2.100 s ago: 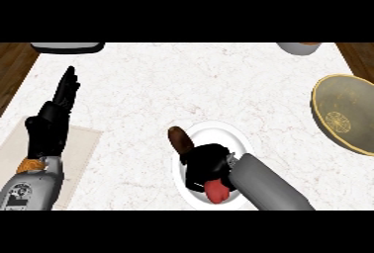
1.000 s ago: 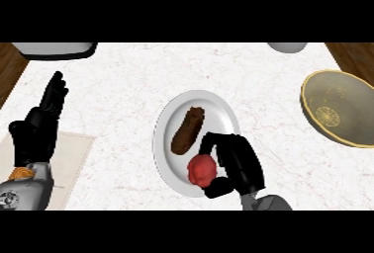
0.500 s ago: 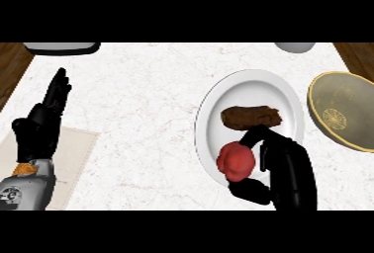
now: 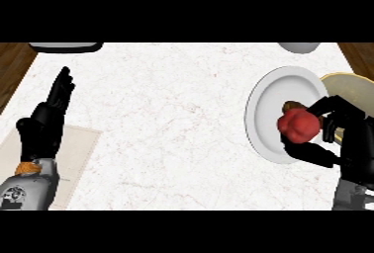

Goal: Pick the bell pepper from the plate and place it in the bowl

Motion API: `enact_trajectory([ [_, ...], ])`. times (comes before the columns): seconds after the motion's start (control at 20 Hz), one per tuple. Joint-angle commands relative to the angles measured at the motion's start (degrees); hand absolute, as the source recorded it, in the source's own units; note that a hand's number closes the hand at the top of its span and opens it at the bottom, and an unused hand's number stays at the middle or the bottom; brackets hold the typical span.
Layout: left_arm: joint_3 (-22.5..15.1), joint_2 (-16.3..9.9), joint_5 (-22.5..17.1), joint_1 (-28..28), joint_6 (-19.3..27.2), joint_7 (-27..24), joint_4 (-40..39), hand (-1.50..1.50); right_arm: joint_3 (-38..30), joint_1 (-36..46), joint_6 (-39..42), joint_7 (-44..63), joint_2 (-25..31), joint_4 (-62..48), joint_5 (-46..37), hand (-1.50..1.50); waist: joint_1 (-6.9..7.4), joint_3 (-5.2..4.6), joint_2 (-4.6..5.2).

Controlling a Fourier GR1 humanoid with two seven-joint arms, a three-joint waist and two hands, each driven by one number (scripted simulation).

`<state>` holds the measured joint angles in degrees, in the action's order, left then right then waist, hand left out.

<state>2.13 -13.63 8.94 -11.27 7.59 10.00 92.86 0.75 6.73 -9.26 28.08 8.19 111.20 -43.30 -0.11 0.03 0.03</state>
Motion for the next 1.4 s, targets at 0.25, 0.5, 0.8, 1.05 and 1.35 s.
enact_trajectory([
  [0.25,1.0,0.2,-0.7,-2.6,-1.2,1.4,-1.1,0.00,-18.2,6.0,-4.7,-17.5,10.9,-20.5,9.3,1.50,0.20,0.02,0.15],
  [0.5,1.9,-0.4,-1.4,-1.8,-2.2,-1.7,-2.7,0.00,-20.9,9.1,-9.1,-25.4,16.9,-36.2,4.1,1.50,0.92,0.04,0.42],
  [0.8,-0.2,1.0,-0.3,1.2,-2.1,-0.6,1.7,0.00,-24.2,19.5,-18.1,-33.8,20.5,-60.6,1.9,1.50,1.87,0.08,0.45],
  [1.05,-1.1,2.9,1.9,-3.7,0.1,-0.9,-2.4,0.00,-28.7,27.7,-17.9,-39.1,22.6,-77.1,6.8,1.50,2.50,0.21,1.10],
  [1.35,-0.6,2.7,1.2,-3.8,-0.5,-0.2,-2.1,0.00,-33.2,30.6,-7.7,-49.7,25.5,-86.1,14.2,-1.50,2.61,0.31,1.14],
])
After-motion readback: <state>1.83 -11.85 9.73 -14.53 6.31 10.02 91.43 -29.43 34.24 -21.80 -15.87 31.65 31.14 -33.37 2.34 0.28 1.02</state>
